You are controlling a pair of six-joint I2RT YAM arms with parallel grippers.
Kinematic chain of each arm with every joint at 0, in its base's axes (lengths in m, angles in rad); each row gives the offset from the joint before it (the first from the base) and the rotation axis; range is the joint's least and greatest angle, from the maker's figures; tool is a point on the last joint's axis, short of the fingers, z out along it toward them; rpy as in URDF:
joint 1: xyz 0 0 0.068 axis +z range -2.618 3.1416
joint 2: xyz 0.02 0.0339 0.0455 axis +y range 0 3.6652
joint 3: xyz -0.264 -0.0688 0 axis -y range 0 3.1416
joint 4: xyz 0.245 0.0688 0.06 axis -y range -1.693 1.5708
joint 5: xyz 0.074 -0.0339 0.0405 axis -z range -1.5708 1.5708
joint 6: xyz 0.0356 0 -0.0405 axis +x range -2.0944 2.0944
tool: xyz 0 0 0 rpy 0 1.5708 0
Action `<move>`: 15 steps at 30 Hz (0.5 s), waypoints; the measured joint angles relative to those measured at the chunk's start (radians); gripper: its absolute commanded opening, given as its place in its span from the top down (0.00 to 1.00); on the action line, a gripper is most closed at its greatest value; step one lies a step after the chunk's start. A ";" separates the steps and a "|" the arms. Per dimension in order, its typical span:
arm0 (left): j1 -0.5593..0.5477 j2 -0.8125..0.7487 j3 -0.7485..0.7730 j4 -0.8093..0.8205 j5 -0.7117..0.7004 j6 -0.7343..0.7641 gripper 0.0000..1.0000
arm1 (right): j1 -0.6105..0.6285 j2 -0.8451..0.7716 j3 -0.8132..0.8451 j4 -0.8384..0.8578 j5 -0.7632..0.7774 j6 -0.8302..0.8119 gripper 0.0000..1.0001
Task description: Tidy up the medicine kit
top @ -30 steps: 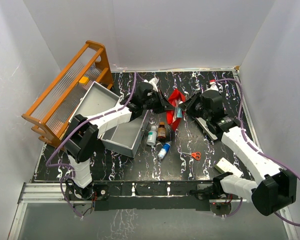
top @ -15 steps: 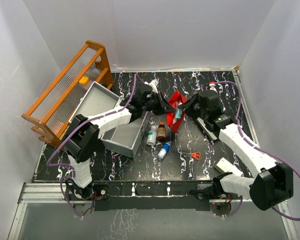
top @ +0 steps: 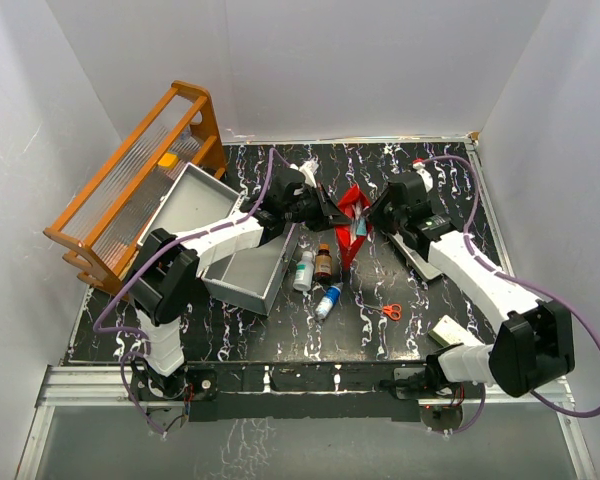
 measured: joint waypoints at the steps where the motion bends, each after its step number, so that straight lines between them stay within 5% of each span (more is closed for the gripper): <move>1: 0.000 0.001 0.000 0.000 0.003 0.000 1.00 | 0.000 0.008 0.004 -0.001 0.004 -0.005 0.95; 15: -0.001 0.019 0.002 0.001 0.061 0.018 1.00 | 0.000 0.103 0.127 -0.049 0.055 -0.056 0.94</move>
